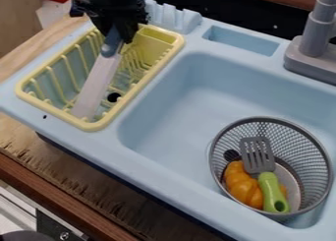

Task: Move the knife to the yellow basket

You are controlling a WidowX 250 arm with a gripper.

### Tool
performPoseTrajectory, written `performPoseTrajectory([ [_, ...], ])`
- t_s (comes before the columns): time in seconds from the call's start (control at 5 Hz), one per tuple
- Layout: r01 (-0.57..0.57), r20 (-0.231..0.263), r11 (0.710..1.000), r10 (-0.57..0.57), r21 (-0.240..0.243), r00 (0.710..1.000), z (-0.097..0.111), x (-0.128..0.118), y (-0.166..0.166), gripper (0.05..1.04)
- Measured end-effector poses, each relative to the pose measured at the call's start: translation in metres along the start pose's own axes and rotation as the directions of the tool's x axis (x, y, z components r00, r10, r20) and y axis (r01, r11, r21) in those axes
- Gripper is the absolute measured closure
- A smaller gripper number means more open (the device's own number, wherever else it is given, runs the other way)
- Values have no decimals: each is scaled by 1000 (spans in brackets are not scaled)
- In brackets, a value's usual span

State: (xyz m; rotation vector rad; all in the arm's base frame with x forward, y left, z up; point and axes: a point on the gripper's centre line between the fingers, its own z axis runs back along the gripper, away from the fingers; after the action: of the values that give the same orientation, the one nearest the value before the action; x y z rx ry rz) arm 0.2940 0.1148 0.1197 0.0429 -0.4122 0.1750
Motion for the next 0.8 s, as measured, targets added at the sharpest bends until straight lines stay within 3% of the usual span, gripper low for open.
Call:
performPoseTrajectory([
  [0.4,-57,2,998,57,37,998,3,-1,18,666],
  [0.6,-64,-29,997,65,35,997,4,-6,19,356],
  [0.8,1,-52,1000,1,30,999,6,-7,11,112],
])
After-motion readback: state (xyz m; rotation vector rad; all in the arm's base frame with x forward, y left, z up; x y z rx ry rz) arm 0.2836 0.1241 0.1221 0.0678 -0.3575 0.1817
